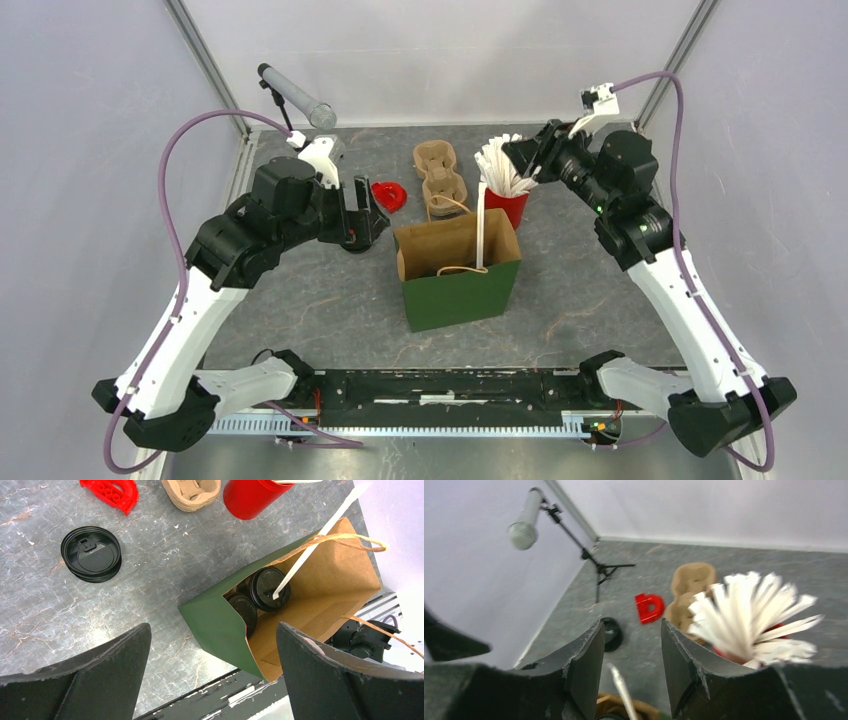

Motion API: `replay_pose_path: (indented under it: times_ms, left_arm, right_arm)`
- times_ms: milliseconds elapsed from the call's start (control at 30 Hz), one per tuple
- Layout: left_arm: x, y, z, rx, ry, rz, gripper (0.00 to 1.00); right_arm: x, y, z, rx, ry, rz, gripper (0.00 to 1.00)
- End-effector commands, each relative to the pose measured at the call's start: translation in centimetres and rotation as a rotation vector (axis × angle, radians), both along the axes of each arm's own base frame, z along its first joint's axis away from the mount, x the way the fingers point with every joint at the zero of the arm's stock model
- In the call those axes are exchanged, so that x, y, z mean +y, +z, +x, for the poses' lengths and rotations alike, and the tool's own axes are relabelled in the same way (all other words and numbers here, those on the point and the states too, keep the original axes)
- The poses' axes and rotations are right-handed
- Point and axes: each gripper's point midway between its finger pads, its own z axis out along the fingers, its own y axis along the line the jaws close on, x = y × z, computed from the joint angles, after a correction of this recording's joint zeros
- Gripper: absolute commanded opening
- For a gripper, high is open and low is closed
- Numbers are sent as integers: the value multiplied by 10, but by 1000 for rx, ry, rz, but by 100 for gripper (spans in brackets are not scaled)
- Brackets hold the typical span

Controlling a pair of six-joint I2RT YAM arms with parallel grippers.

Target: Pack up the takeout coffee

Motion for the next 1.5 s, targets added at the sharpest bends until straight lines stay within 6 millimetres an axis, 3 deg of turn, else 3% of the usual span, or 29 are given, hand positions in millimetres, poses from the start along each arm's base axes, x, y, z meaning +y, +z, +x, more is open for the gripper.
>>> replay_pose_path:
  times_ms: [0, 100, 333, 467, 600, 833, 1133, 1267, 1467]
  left_arm:
    - [11, 17, -2, -81, -11, 28, 100]
    - [14, 16, -4, -84, -8, 35, 100]
    - [21, 17, -10, -86, 5, 39, 100]
    - [22, 16, -12, -78, 6, 40, 100]
    - [23, 16, -12, -72, 12, 38, 100]
    - [20, 14, -9, -59, 14, 40, 100]
    - [18, 14, -9, -55, 6, 37, 100]
    - [18, 13, -9, -56, 3, 41, 100]
    - [17, 13, -8, -53, -1, 43, 100]
  right_arm:
    - [-38, -10, 38, -39, -151, -193, 51]
    - [-59, -35, 65, -29, -219, -304, 51]
    - [-82, -83, 119, 10, -206, -491, 49]
    - [-100, -92, 140, 48, -247, -464, 42]
    - [-99, -94, 147, 35, -231, -406, 40]
    - [-92, -115, 153, 68, -195, -352, 39]
    - [-87, -135, 170, 102, -193, -296, 29]
    - [-87, -147, 171, 138, -201, -282, 28]
    - [-91, -148, 172, 120, -219, -288, 21]
